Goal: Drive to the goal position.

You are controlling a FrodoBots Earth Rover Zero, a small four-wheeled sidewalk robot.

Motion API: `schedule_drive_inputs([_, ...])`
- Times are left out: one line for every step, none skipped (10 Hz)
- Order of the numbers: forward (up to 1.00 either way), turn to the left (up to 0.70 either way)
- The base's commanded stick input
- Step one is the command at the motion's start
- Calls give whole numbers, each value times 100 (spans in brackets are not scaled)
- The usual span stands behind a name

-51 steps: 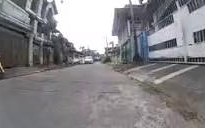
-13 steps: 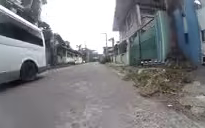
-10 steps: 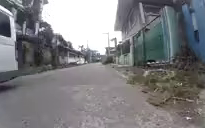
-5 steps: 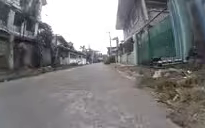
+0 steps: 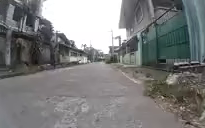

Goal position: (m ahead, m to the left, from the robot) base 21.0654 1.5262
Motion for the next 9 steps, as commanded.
schedule_drive_inputs([100, 1])
schedule_drive_inputs([100, 1])
schedule_drive_inputs([100, 1])
schedule_drive_inputs([100, 1])
schedule_drive_inputs([100, 1])
schedule_drive_inputs([100, 1])
schedule_drive_inputs([100, 1])
schedule_drive_inputs([100, 1])
schedule_drive_inputs([100, 1])
